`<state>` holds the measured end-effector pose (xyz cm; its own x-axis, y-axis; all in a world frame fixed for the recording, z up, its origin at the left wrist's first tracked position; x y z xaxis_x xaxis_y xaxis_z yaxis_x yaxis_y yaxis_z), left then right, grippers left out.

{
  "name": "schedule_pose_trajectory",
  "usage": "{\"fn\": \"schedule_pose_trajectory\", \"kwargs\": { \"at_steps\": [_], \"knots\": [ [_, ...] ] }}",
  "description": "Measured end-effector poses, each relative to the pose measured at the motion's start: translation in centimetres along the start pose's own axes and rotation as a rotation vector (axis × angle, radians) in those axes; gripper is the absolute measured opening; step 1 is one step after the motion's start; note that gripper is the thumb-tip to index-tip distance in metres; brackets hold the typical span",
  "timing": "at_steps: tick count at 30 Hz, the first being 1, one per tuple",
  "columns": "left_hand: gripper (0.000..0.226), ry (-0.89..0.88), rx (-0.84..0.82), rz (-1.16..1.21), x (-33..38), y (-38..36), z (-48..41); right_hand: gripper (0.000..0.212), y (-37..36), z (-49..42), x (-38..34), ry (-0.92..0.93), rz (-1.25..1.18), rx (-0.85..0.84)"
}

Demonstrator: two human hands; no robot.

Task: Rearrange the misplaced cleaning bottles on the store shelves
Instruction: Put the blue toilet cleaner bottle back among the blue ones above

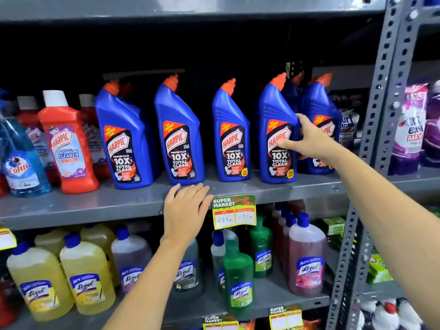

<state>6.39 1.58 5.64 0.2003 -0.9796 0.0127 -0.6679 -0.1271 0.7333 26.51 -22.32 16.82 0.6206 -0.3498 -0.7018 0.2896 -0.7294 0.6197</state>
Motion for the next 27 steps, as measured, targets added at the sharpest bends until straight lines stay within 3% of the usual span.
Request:
{"fn": "schedule_pose_trajectory", "kwargs": {
  "at_steps": [2,5,8,14,27],
  "knots": [
    [0.033,0.006,0.002,-0.001,0.0,0.0,0.0,0.096,-0.9,0.6,1.0,-0.029,-0.049,0.002],
    [0.037,0.006,0.009,0.005,0.1,0.1,0.1,0.129,-2.5,2.6,2.1,-0.151,0.005,0.202],
    [0.043,-0.004,0.023,0.009,0.2,0.3,0.1,0.142,-5.1,3.7,1.3,-0.218,0.150,0.321],
    [0.038,-0.013,0.027,0.015,0.2,0.4,0.2,0.141,-7.0,2.8,0.5,-0.290,0.306,0.381],
    [0.038,-0.007,0.041,0.035,0.0,0.2,0.3,0.134,-7.1,0.6,2.0,-0.284,0.182,0.347]
  ]
}}
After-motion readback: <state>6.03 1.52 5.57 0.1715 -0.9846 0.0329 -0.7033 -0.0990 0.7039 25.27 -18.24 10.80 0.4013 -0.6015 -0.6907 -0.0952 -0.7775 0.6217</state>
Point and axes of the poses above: each hand's wrist, its own z-axis away from the middle knuckle, its own y-axis out of the back of the hand, x = y × z, the point moved 7 cm from there along -z, towards the middle knuckle, and after that the axes turned 11 degrees about -x, right-handed, at the moved point
